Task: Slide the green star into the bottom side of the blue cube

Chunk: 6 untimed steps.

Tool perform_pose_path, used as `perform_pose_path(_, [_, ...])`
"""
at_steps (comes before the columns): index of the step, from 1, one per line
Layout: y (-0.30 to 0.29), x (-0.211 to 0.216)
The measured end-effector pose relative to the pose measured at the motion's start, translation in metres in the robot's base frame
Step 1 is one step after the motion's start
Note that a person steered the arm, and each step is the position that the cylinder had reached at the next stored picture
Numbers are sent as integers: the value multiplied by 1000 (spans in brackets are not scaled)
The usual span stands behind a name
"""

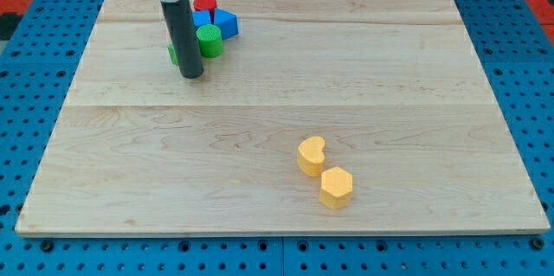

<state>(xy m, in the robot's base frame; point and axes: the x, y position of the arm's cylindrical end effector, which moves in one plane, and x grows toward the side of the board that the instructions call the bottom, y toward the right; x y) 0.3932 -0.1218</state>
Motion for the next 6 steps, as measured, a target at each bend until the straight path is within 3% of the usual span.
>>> perform_pose_path(2, [-44,0])
perform_pose_path(6, [-34,-44])
